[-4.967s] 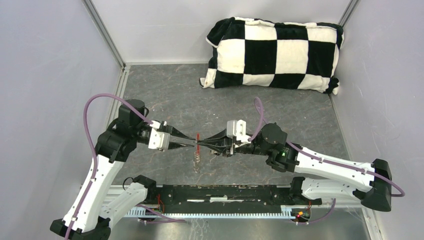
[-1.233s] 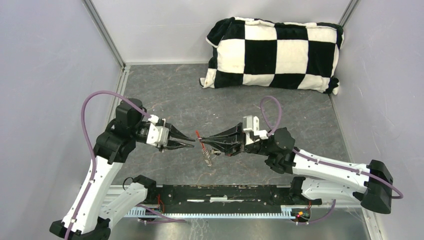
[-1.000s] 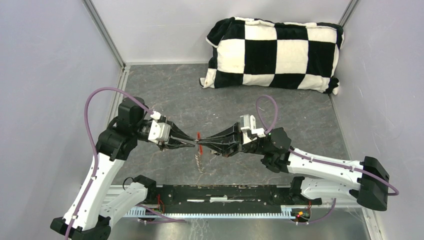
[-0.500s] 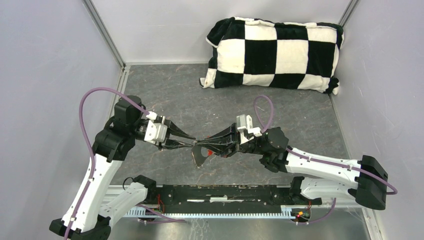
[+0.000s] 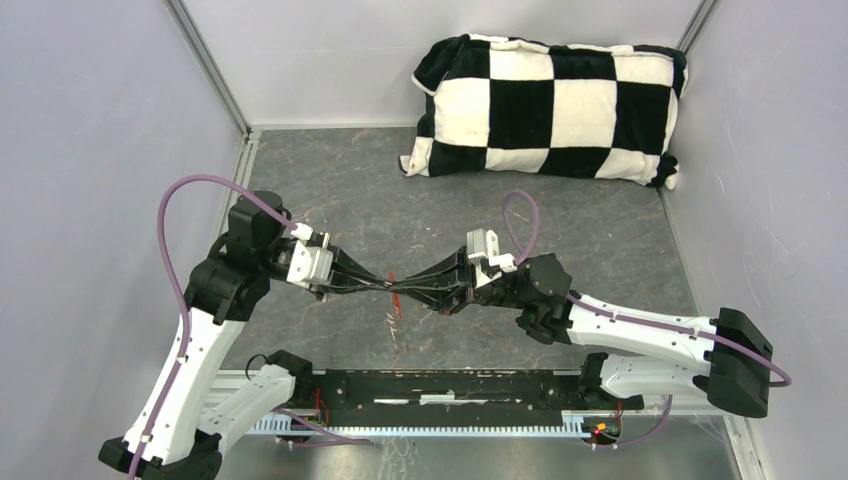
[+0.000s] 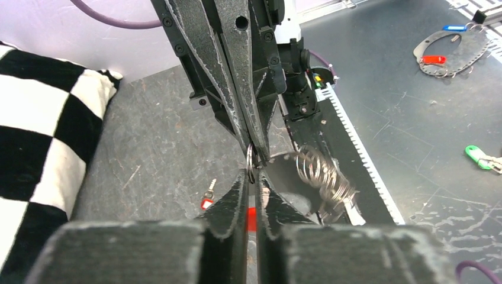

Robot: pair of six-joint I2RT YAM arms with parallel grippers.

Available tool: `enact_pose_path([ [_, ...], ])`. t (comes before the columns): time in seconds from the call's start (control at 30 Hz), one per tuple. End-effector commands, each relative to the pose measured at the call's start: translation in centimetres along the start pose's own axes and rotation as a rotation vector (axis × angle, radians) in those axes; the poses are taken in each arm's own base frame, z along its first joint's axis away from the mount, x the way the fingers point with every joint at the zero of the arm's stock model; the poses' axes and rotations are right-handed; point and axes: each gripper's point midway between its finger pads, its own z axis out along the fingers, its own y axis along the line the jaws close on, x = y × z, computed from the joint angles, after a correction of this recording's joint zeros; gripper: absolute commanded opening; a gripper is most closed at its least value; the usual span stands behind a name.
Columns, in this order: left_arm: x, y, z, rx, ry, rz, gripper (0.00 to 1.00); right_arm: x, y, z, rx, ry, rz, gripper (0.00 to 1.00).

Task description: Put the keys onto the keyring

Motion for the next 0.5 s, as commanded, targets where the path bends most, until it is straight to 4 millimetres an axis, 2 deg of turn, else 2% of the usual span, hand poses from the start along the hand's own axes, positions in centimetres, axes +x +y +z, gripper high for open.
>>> enact_pose_path([
  [0.0,-0.4,-0.2,0.0,0.002,-0.01,0.027,0.04,-3.0,0.0,0.6,-0.007,-0.08,-0.037,0.01],
  [0.1,0.1,0.0,-0.1,-0.016,0.009,0.034,0.02,-3.0,0.0,0.6,-0.003,-0.066,-0.029,0.01],
  [0.13,0.3,0.1,-0.1,-0.023,0.015,0.036,0.02,-2.8,-0.3,0.7,0.006,-0.042,-0.027,0.04],
  [0.23,0.7,0.5,-0.2,-0.05,0.04,0.032,0.02,-1.6,-1.3,0.9,0.039,0.093,-0.036,0.23],
  [0.33,1.2,0.9,-0.4,-0.073,0.061,0.014,0.02,-1.0,-2.1,0.2,0.059,0.207,-0.077,0.38],
  [0.47,1.6,1.1,-0.4,-0.084,0.073,-0.006,0.02,-0.6,-2.5,-0.5,0.052,0.352,-0.119,0.44],
])
